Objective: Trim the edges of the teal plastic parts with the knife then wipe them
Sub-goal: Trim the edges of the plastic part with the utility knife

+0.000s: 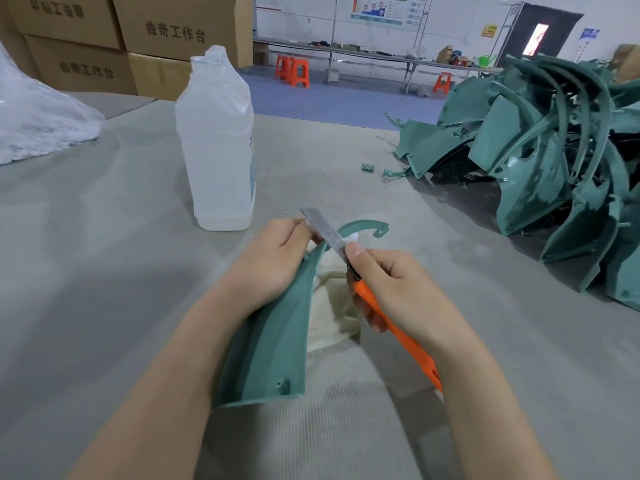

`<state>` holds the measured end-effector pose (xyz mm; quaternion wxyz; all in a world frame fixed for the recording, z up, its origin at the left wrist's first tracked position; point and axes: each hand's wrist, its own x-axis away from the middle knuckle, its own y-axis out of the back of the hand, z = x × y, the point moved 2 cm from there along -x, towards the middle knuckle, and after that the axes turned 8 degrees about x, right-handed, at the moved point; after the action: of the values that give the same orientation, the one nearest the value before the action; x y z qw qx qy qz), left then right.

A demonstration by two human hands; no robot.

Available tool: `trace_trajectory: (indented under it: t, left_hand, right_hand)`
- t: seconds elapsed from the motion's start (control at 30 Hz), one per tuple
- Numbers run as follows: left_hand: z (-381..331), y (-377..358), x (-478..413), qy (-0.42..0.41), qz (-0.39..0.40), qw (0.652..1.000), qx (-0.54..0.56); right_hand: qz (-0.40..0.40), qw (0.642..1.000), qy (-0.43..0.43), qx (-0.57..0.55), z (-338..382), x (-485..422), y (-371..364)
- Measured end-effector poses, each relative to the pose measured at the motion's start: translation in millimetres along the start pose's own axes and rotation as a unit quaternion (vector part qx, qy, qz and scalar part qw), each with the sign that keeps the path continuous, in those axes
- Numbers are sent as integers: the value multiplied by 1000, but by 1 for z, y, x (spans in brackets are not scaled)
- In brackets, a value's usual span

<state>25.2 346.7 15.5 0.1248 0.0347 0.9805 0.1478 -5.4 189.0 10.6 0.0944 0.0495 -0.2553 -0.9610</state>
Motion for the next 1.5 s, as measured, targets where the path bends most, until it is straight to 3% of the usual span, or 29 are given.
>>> trace_trajectory:
  t: [0.1, 0.5, 0.67, 0.8, 0.93, 1.5]
  left_hand:
    - [0, -1, 0, -3, 4, 1000, 5]
    - [10, 1, -4, 7, -23, 1000, 6]
    - [-1, 5, 0, -51, -27, 991, -124]
    - [-4, 17, 3, -119, -54, 972, -198]
    - [-5, 16, 4, -126, -33, 967, -219]
    - [3, 18, -2, -89, -25, 987, -134]
  right_hand:
    - [-12, 1000, 0, 3, 0, -1, 0]
    - [60, 998, 20, 15, 5, 5, -4]
    - [-14, 1000, 3, 24, 0, 3, 15]
    - [-6, 997, -25, 74, -10, 5, 26]
    - [16, 994, -30, 100, -13, 3, 25]
    - [99, 991, 22, 92, -7, 6, 15]
